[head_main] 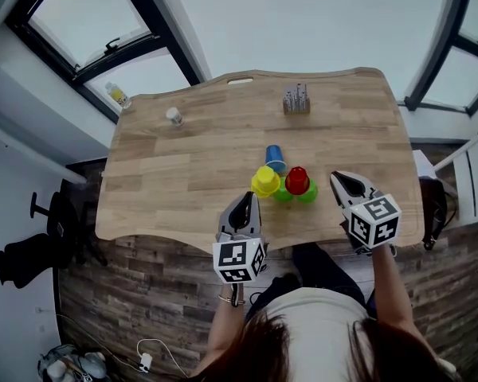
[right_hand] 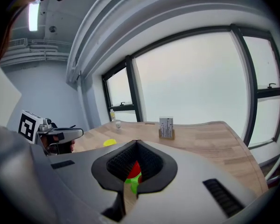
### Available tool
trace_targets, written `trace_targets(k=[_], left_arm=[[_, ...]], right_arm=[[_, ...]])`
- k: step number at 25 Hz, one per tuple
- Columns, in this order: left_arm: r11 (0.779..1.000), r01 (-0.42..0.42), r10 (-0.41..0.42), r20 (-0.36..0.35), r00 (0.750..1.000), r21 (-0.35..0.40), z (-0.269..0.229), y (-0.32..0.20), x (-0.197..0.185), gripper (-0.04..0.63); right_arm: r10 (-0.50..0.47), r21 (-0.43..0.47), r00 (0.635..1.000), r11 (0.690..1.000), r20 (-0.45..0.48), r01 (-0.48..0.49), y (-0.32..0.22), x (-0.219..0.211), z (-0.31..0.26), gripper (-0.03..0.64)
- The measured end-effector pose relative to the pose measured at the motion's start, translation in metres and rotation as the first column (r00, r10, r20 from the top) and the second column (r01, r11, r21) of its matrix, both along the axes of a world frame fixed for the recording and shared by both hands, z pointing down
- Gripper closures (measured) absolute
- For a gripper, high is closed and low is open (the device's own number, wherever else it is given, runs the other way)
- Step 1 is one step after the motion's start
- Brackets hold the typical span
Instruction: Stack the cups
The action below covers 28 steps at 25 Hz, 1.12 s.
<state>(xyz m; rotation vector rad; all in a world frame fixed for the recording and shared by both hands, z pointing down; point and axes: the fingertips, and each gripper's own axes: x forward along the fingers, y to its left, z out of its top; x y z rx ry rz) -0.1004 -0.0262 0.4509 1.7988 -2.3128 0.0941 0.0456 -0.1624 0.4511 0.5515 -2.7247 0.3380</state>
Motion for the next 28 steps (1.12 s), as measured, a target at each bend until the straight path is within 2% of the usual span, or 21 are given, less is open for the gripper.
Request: trace_targets(k=[6, 13, 17, 23, 28], left_arm=[[0.998, 0.054, -0.055, -0.018, 0.998, -0.014, 0.000, -0.008, -0.025, 0.566], [0.995, 0.097, -0.098, -0.035, 0.995, -0.040, 0.004, -0.013, -0.049, 0.566], [0.991, 0.121, -0.124, -0.048, 0.991, -0.059, 0.010, -0.017, -0.061, 0.566], [0.985, 0.153, -0.159, -0.084, 0.984, -0.081, 0.019, -0.024, -0.072, 0.566], [0.980, 0.173, -0.182, -0.097, 0.979, -0.098, 0.022, -0.028, -0.081, 0.566]], right_arm=[[-0.039, -0.067, 0.999, 0.997, -0.032, 0.037, -0.026, -0.021, 0.001, 0.588], [-0.120, -0.078, 0.982, 0.991, -0.148, 0.110, -0.048, -0.047, 0.016, 0.588], [-0.174, -0.113, 0.961, 0.982, -0.216, 0.153, -0.060, -0.062, 0.032, 0.588], [-0.260, -0.205, 0.928, 0.956, -0.267, 0.209, -0.071, -0.085, 0.049, 0.580], [-0.344, -0.260, 0.882, 0.928, -0.323, 0.267, -0.076, -0.105, 0.067, 0.558]])
